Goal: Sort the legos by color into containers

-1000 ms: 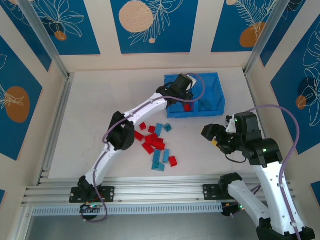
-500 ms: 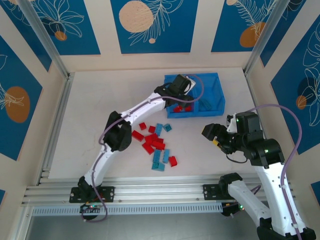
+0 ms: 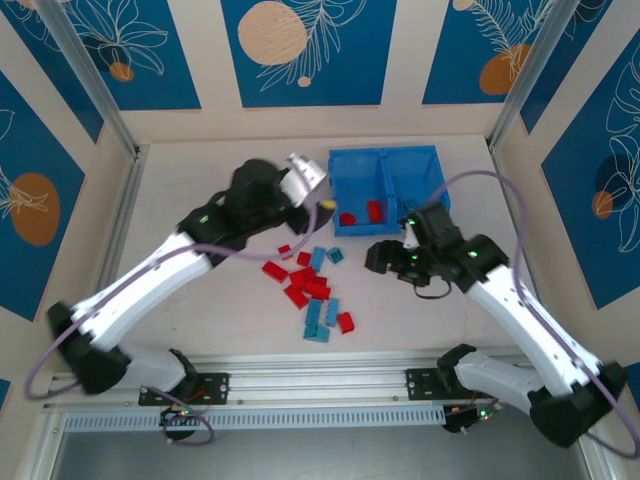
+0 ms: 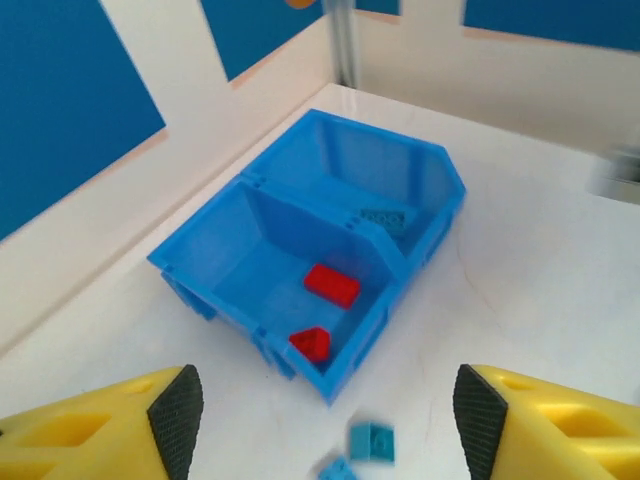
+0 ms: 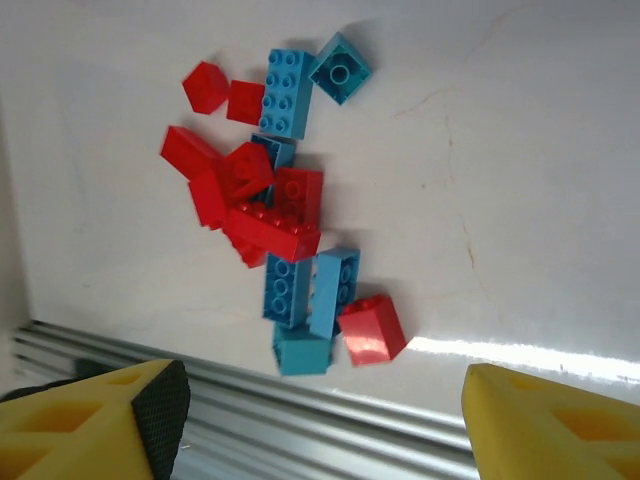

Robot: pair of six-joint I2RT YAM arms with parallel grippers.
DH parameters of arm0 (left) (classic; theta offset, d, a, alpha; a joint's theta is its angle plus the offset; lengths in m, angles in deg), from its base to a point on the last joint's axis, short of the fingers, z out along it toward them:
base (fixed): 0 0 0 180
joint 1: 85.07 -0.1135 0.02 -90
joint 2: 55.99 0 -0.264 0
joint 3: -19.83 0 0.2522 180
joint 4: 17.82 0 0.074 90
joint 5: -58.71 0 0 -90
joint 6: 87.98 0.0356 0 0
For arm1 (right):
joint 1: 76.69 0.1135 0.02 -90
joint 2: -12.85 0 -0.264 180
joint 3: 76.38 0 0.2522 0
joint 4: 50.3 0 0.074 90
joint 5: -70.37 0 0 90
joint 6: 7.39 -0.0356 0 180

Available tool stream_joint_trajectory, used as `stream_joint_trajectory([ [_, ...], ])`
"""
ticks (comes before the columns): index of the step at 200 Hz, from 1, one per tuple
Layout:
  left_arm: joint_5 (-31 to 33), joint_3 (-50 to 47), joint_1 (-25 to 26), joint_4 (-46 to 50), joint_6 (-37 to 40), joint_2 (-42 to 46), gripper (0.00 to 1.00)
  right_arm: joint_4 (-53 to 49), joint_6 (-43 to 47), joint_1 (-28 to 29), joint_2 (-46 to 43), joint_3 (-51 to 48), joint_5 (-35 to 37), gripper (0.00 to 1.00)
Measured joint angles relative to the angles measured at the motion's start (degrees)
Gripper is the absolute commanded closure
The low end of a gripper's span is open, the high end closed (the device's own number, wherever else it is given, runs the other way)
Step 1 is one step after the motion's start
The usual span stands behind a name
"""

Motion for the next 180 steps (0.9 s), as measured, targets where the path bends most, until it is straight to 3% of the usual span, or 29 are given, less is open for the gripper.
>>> stream_joint_trajectory([
  [25,-4.24,-13.92,0.26,1.33,8.81,14.78,0.10,8.83,6.49,4.59,9.64,-1.31,5.40,0.25],
  [48,-6.60,-20.83,0.48,6.93,15.39,22.58,0.00,17.44,13.35,6.78,19.54,-1.57,8.24,0.22],
  [100,-9.05,-28.83,0.59,14.12,22.77,31.80,0.00,29.14,23.19,7.63,40.54,1.99,16.65,0.22],
  [180,-11.76,-31.39,0.63,13.09,26.01,32.13,0.00,34.18,27.98,7.15,47.39,5.53,16.11,0.61],
])
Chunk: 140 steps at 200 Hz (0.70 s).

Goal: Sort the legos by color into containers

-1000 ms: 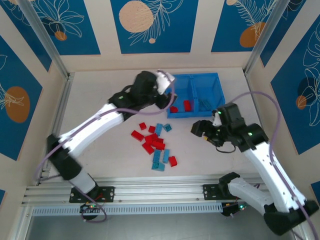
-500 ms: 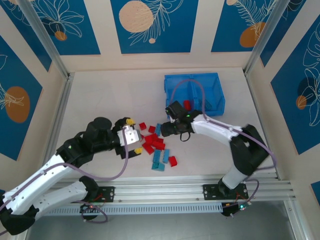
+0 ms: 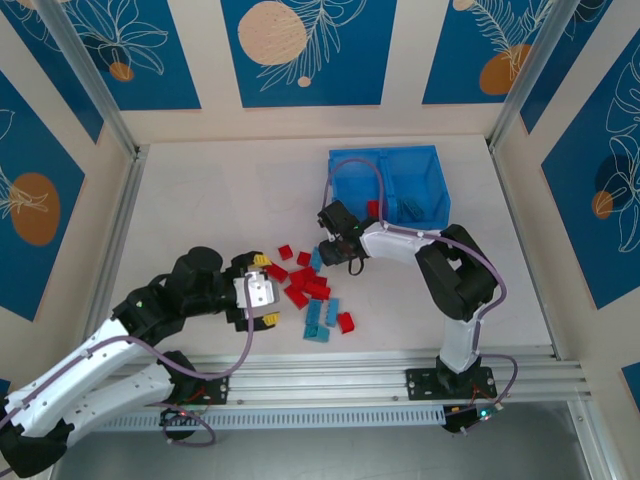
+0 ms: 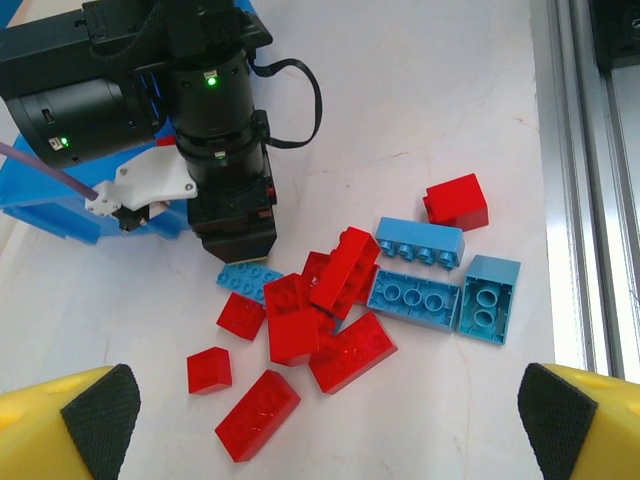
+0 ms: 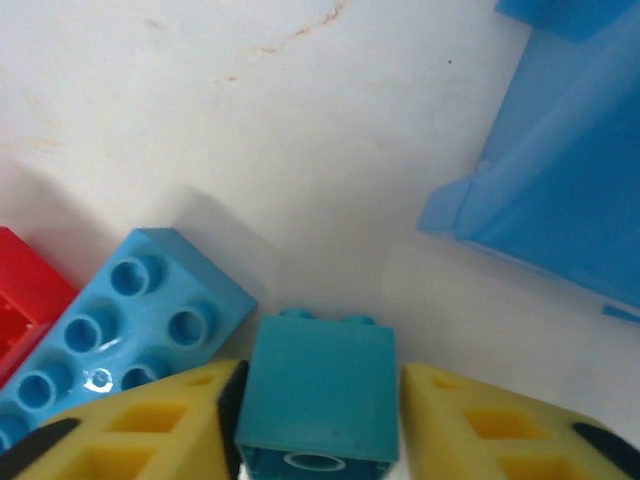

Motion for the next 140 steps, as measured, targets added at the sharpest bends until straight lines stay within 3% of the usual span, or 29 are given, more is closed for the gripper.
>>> stream_joint_trajectory([
  [28,-0.70,-1.01,0.00,-1.03,0.20,-0.02,0.00,0.24,-0.20,-0.02,0.33,0.17,-0.68,0.69],
  [70,-1.81,-2.01,0.00,-2.38,0.15,-0.26,0.00,-0.70,-0.81,0.33,-3.28,-2.40,-0.44,0.73],
  [118,-2.56,-2.25,0.00,-7.89,-1.03,-1.22,0.00,-3.87,-2.54,0.31,-26.03,-6.91,2.38,0.73],
  [140,-2.45,-2.25,0.00,-11.10,-2.71,-2.01,0.00,-3.74,-3.26,-4.00,-35.93,-6.97,2.95,0.74],
])
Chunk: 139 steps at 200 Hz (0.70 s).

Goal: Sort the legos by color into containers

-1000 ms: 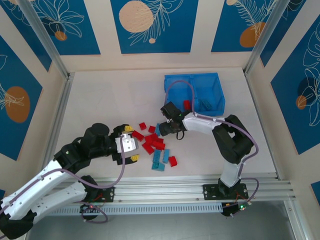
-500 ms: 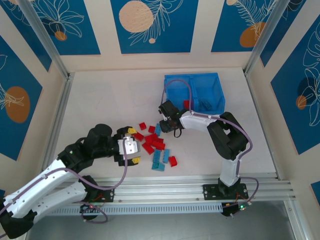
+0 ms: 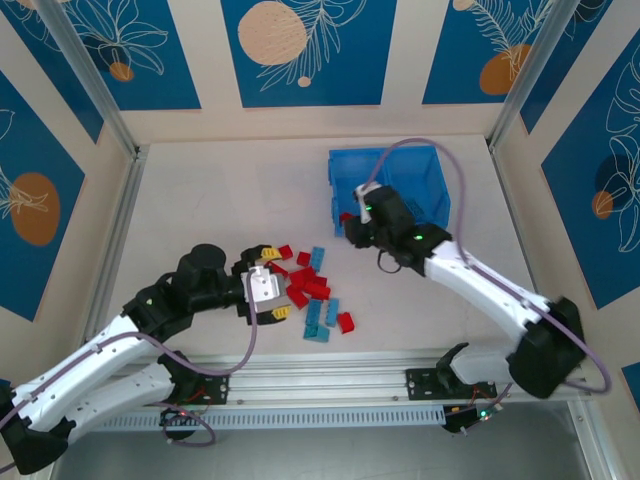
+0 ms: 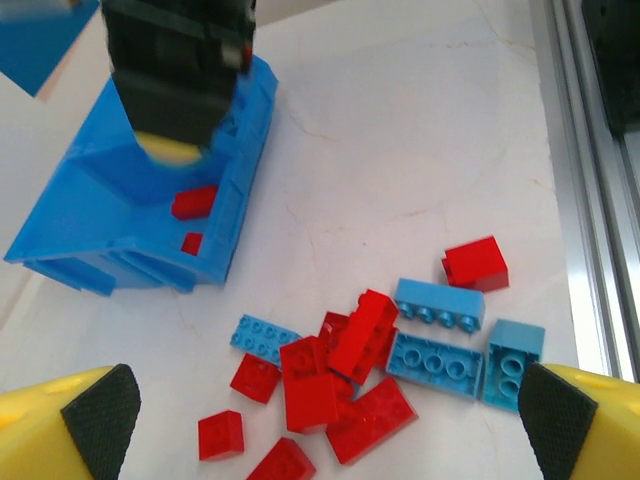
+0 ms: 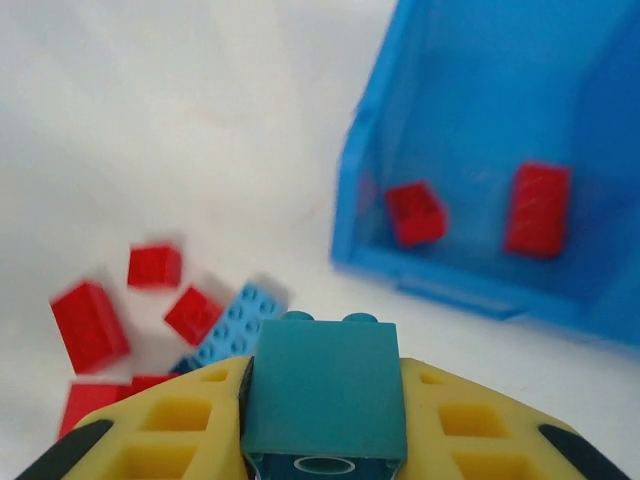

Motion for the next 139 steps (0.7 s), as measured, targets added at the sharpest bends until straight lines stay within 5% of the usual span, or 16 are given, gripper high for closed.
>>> stream_joint_trajectory([
  [32,1.77,0.02,0.00,-3.69,-3.87,-0.81,0.00,0.72,-1.31,-14.93,-3.34,1.11,-1.90,0.76],
  [64,3.48,0.26,0.00,-3.98,-7.78,-1.64,0.00,-1.81,-2.58,-27.58,12.17,12.11,-5.01,0.76],
  [102,7.54,2.93,0.00,-1.64,-13.97,-2.38,0.00,-6.08,-4.52,-30.93,32.98,26.80,-8.24,0.70],
  [139,13.53,6.75,0.00,1.11,-24.55,-5.44,0.00,-11.39,-7.04,-31.01,44.35,36.94,-9.46,0.46],
])
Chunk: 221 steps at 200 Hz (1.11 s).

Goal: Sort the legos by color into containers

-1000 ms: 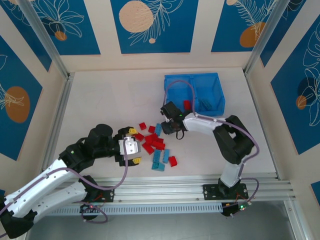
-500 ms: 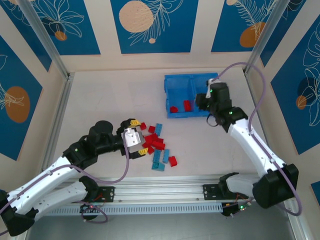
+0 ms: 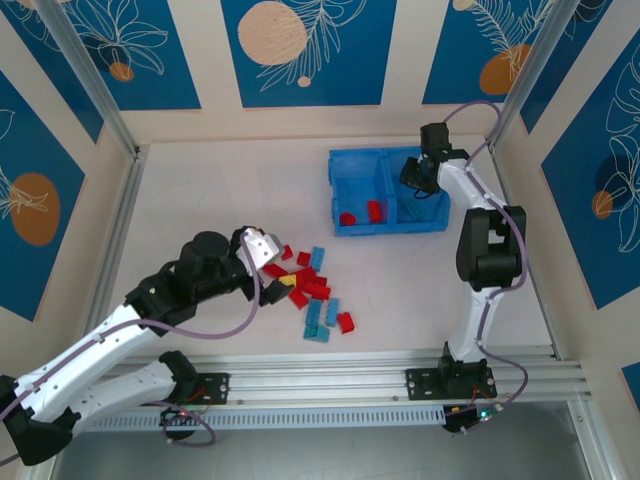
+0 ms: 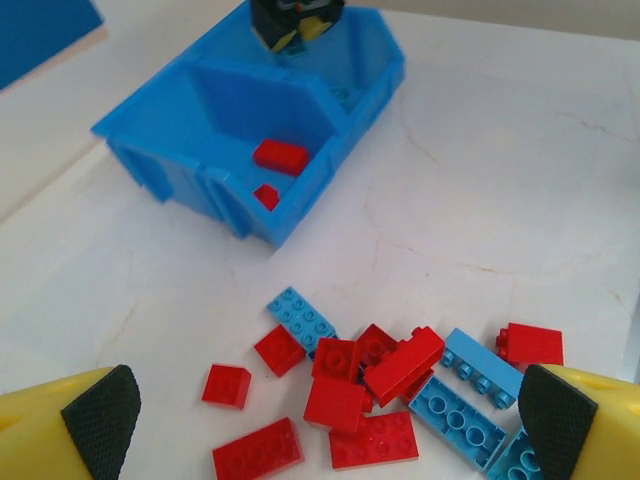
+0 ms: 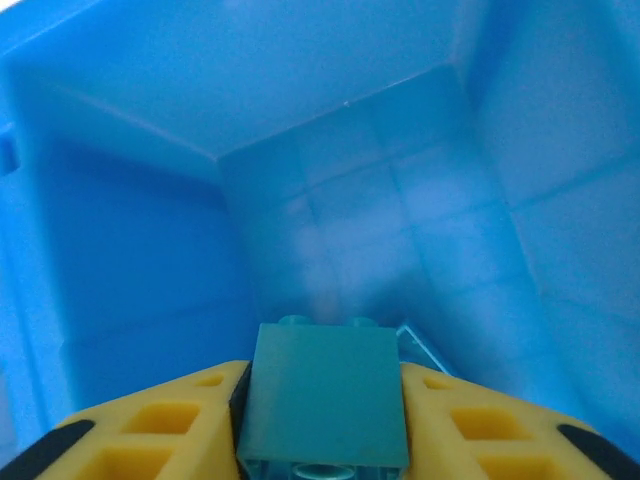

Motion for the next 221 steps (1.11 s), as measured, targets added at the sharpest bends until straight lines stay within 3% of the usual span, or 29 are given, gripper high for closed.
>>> stream_joint_trajectory([
  [28,5.70,3.17,0.00,3.10,-9.84,-5.07,0.00,-2.84,-1.16,0.02,1.01,2.60,-0.59,0.44],
  [60,9.81,5.25,0.00,5.40,-17.79,-10.88,0.00,-4.13,-1.29,0.02,-3.61,1.53,-1.92,0.44],
  [88,13.20,5.92,-0.02,5.95,-25.77,-15.04,0.02,-3.98,-1.57,0.33,-16.65,-5.73,-6.86,0.43],
  [118,15.85,5.95,-1.01,6.16,-37.75,-19.74,0.05,-4.74,-2.73,3.85,-36.44,-16.09,-14.14,0.33],
  [159,14.27,7.78,-5.75,7.52,-50.88,-29.57,0.08,-11.28,-4.79,10.93,-53.88,-26.03,-20.65,0.26],
  [190,10.82,11.50,-10.27,7.41,-54.84,-39.10,0.15,-17.09,-6.62,12.35,-56.37,-28.81,-20.98,0.25],
  [221,8.66,16.81,-12.68,6.97,-56.33,-48.09,0.29,-20.04,-7.76,12.81,-56.96,-29.11,-20.76,0.25],
])
